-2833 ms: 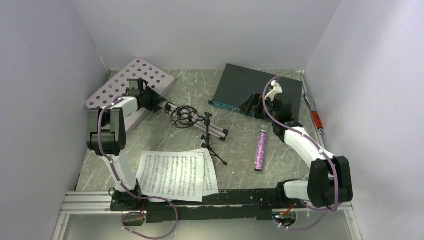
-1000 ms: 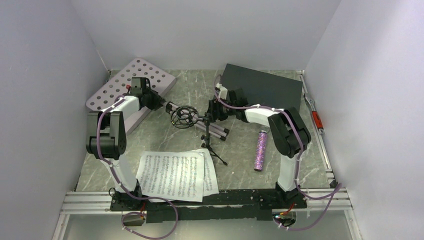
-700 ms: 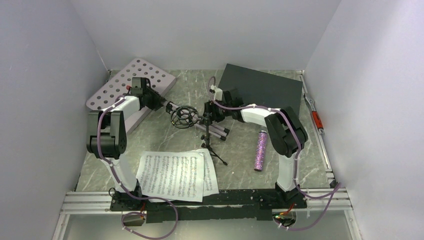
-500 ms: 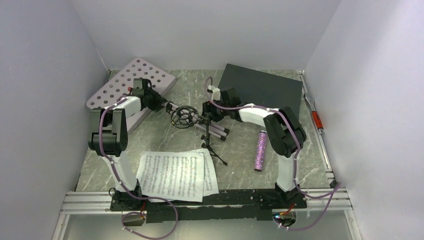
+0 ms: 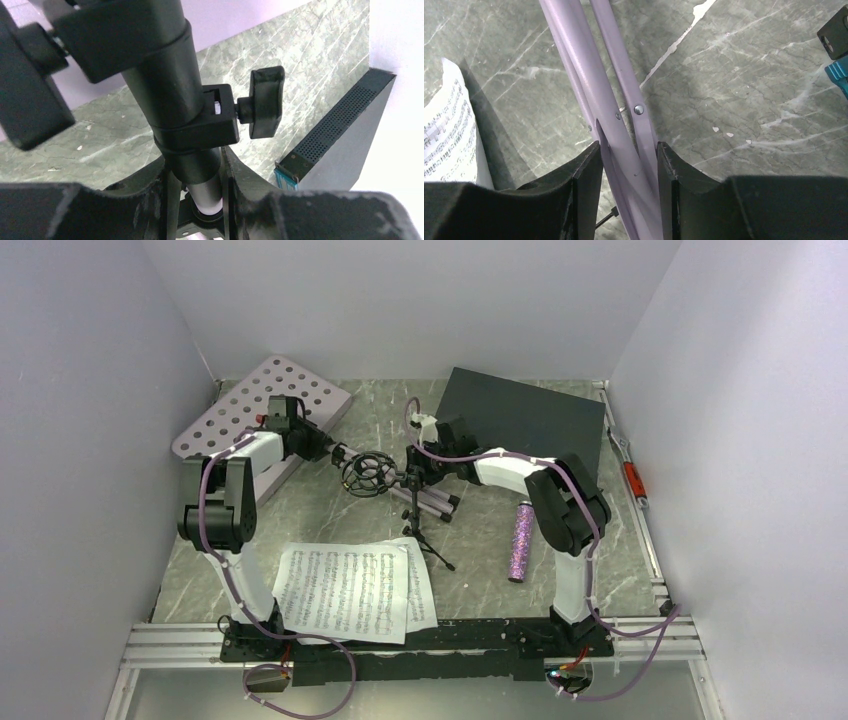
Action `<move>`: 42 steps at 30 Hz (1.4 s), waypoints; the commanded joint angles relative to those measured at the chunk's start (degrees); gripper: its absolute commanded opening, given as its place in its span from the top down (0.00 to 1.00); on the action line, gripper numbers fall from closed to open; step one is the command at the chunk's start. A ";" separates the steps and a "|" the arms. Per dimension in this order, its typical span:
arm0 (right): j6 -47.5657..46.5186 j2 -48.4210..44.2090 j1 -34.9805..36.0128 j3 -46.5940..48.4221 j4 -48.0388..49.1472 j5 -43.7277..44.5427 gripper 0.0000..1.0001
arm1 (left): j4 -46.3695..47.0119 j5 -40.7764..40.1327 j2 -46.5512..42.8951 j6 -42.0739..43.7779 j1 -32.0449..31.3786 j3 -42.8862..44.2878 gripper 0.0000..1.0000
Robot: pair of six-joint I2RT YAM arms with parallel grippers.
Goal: Set up the instrument practice props
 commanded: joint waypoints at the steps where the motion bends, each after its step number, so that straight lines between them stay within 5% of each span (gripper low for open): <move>1: 0.53 -0.42 0.25 0.36 0.55 2.13 0.86 | 1.24 -2.01 -5.34 5.82 -3.50 3.93 0.97; 5: 1.12 -0.58 0.25 -0.35 1.52 2.00 1.00 | 1.38 -2.58 -8.19 6.80 -4.99 3.99 0.97; 26: 3.60 -2.69 0.25 -3.19 4.66 1.29 1.00 | 3.88 -5.43 -17.48 9.35 -10.86 3.53 0.97; 42: 4.13 -2.90 0.16 -3.47 6.33 1.32 1.00 | 16.50 -1.32 -26.83 13.87 -16.24 -0.34 0.97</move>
